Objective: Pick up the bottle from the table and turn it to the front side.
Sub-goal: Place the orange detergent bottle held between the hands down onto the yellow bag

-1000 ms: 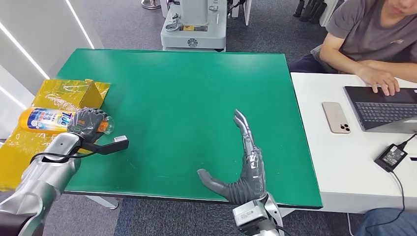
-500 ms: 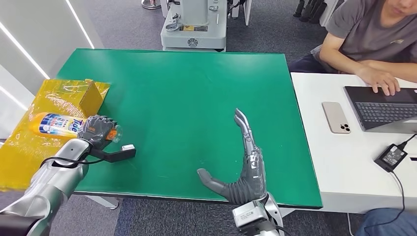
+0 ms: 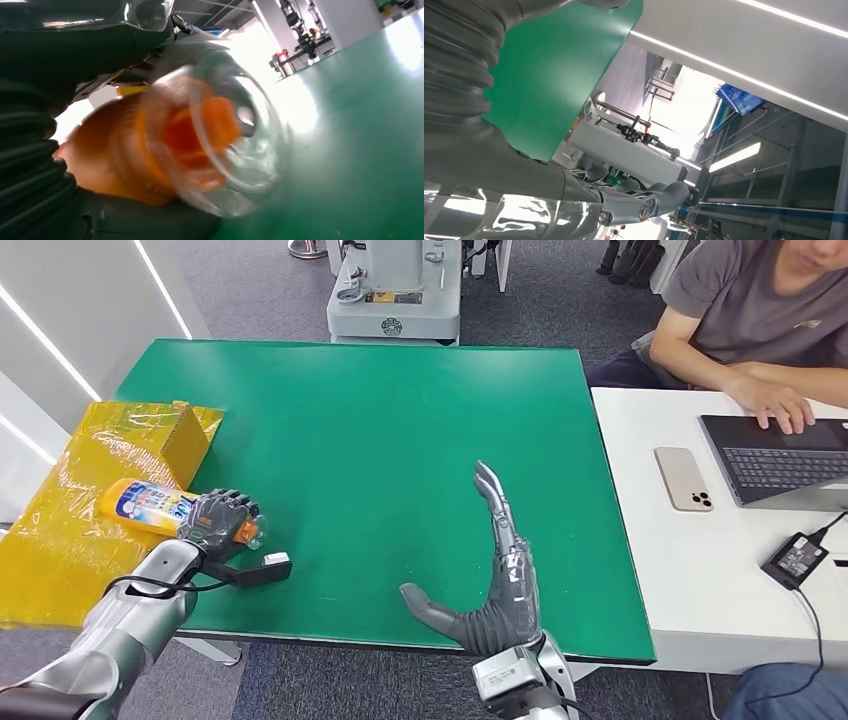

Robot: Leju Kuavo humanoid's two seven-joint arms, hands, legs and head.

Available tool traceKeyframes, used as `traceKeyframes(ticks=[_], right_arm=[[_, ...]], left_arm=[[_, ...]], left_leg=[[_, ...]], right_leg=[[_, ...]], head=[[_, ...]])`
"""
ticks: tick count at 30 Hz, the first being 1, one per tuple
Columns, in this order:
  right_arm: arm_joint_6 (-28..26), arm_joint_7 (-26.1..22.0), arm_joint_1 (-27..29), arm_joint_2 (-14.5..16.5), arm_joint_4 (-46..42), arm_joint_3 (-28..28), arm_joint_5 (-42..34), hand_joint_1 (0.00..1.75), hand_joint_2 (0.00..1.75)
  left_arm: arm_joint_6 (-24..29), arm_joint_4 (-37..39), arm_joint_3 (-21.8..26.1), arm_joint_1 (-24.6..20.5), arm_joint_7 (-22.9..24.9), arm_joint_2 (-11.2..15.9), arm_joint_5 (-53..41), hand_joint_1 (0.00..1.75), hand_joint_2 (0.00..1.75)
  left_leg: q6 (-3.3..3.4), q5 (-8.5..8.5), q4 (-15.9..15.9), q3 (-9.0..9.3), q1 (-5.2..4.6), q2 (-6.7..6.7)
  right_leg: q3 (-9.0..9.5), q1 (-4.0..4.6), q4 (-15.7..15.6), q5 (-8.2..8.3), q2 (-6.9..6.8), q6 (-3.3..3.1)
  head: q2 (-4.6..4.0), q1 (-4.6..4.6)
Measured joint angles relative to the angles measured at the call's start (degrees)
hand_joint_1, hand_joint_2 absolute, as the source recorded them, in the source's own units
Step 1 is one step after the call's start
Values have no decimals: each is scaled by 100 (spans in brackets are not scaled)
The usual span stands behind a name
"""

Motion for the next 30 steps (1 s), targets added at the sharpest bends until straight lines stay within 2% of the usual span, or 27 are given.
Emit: traceKeyframes(ticks=[9,15,17,20,24,27,28,30], right_arm=[[1,-41,-35,0,52,-2,-76,0,175],[-69,-48,-34,0,63,-2,-98,0,175],[-113,-48,-30,0,62,-3,-113,0,175],[-172,-50,-5,0,61,-10,-135,0,175],[-227,-68,42,0,61,-42,-134,0,175],[-196,-88,49,0,62,-72,-131,0,175],[-182,-93,50,0,63,-81,-129,0,175],[-143,-98,50,0,68,-102,-139,0,175]], left_arm=[[22,6,2,3,143,-14,38,0,175],[637,5,52,62,101,22,240,0,175],[887,-7,150,78,-54,38,460,0,175],[1264,-154,459,89,-540,58,1041,0,175],[1473,-854,1008,301,-1344,92,1850,0,175],[1213,-1757,1356,686,-1591,91,2273,0,175],[938,-2114,1438,840,-1614,93,2434,0,175],[-57,-2849,1578,1154,-1676,100,2900,0,175]], left_leg=[[-1,0,-1,5,0,0],[-1,0,-1,4,1,1],[-1,0,0,4,1,0],[-1,0,0,3,0,0],[-2,-1,-1,4,-1,3],[-3,-2,-1,4,-1,4],[-4,-3,-1,4,-1,5],[-4,-3,-1,3,-1,4]], right_leg=[[4,0,5,0,-1,-1],[2,1,5,0,0,-2],[1,1,5,-1,-1,-2],[2,1,5,-1,-1,-2],[1,-1,4,-1,3,-2],[1,-1,3,-1,5,-2],[1,-1,3,-2,6,-1],[1,-1,2,-3,6,-1]], head=[[0,1],[0,1],[0,1],[0,1],[0,1],[0,1],[0,1],[0,2]])
